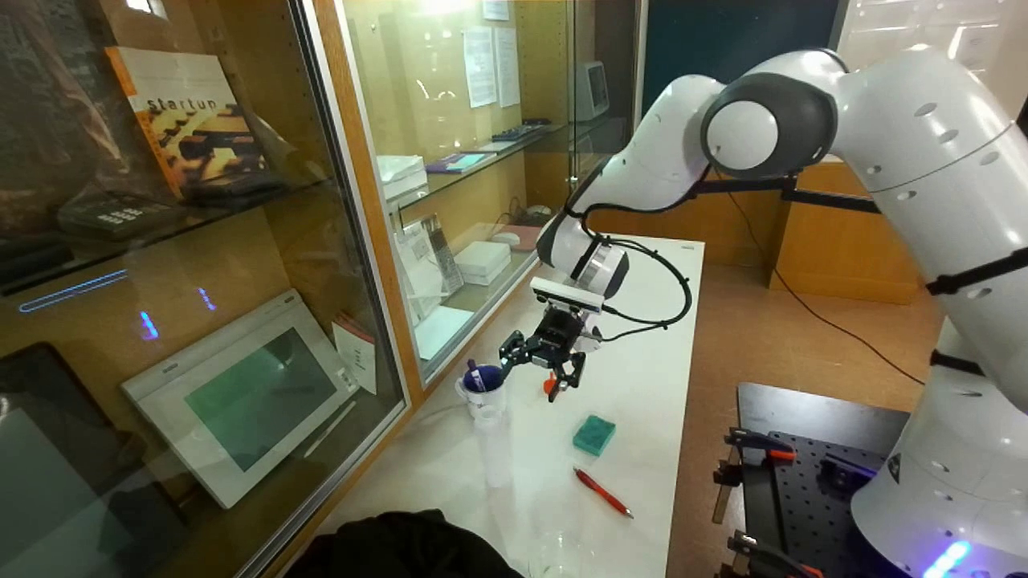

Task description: Straighten the white bottle

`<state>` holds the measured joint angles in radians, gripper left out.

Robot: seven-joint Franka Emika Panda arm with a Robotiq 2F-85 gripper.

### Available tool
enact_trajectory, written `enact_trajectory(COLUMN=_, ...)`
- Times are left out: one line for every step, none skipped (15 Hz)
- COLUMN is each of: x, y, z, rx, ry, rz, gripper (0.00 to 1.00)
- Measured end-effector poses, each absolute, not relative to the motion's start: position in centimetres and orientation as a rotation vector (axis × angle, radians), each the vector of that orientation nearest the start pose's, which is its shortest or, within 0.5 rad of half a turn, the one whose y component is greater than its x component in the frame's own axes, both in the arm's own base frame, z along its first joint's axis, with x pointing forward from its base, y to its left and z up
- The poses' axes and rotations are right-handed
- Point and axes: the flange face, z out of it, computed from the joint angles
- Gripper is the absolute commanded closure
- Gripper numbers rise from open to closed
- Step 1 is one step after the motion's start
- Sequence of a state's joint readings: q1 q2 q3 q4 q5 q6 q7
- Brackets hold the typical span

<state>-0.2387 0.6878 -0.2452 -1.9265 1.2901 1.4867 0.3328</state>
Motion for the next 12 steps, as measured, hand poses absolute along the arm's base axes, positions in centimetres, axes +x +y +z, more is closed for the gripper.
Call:
enact_trajectory(x=52.6, y=-15.4, z=16.2, rx=-1.394, ry=1.322, rz=0.888, gripper=0.0)
enact_trajectory(x=52.4, y=-15.4, z=18.0, rx=-1.451, ry=1.317, rz=0.861, gripper=0.0)
enact_trajectory(x=52.2, y=-15.4, z=19.7, rx=-1.507, ry=1.316, rz=0.828, gripper=0.0)
enact_trajectory(x=52.2, y=-15.4, z=21.2, rx=-1.561, ry=1.314, rz=0.789, gripper=0.0)
enact_trajectory(x=52.2, y=-15.3, z=22.6, rx=-1.613, ry=1.316, rz=0.744, gripper=0.0)
enact_trajectory(x=52.1, y=-15.2, z=23.8, rx=-1.658, ry=1.321, rz=0.701, gripper=0.0)
enact_trajectory(x=52.1, y=-15.1, z=24.9, rx=-1.697, ry=1.328, rz=0.658, gripper=0.0)
enact_trajectory(x=52.1, y=-14.9, z=25.8, rx=-1.729, ry=1.334, rz=0.618, gripper=0.0)
enact_trajectory(x=52.1, y=-14.8, z=26.6, rx=-1.754, ry=1.34, rz=0.582, gripper=0.0)
enact_trajectory(x=52.0, y=-14.5, z=27.1, rx=-1.774, ry=1.345, rz=0.552, gripper=0.0)
enact_trajectory(x=51.9, y=-14.3, z=27.6, rx=-1.791, ry=1.35, rz=0.526, gripper=0.0)
enact_trajectory(x=51.8, y=-14.0, z=27.9, rx=-1.803, ry=1.355, rz=0.504, gripper=0.0)
